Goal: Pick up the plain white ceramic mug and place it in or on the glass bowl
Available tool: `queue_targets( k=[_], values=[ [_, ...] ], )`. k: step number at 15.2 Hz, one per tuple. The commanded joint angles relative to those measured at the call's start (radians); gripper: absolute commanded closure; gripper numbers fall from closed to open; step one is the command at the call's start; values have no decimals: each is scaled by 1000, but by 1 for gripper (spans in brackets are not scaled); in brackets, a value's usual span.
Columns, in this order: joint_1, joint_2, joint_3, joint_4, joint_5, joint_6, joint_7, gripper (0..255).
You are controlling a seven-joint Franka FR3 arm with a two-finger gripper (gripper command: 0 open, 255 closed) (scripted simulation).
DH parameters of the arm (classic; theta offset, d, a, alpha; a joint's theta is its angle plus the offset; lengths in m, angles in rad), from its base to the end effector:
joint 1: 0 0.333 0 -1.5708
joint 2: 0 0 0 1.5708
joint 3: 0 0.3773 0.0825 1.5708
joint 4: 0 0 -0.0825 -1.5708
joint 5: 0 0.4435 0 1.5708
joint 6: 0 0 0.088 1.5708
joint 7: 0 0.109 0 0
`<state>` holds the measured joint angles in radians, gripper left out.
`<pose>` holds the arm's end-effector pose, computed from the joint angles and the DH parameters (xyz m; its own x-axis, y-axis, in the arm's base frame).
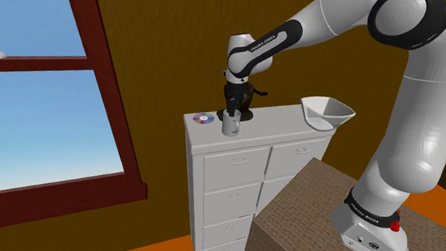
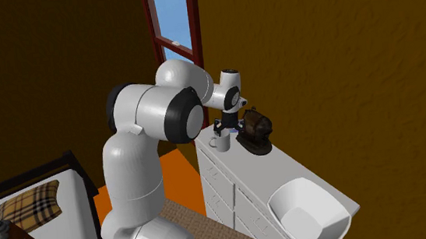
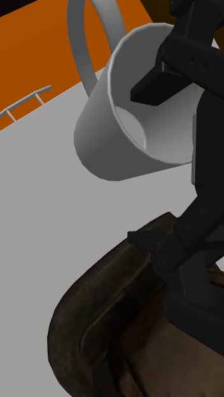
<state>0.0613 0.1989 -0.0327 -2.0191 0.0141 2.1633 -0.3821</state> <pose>0.6406 0.0196 0.3714 0.9186 0.3922 -0.0488 0.3915 -0.9199 -0.0248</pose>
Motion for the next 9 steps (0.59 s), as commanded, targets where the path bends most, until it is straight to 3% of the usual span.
queue_targets(
  k=[1,3,4,9],
  values=[
    [0,0,0,0,0,1,0,0],
    [0,0,0,0,0,0,0,0],
    [0,0,0,0,0,0,0,255],
    [0,0,0,0,0,0,0,255]
  ],
)
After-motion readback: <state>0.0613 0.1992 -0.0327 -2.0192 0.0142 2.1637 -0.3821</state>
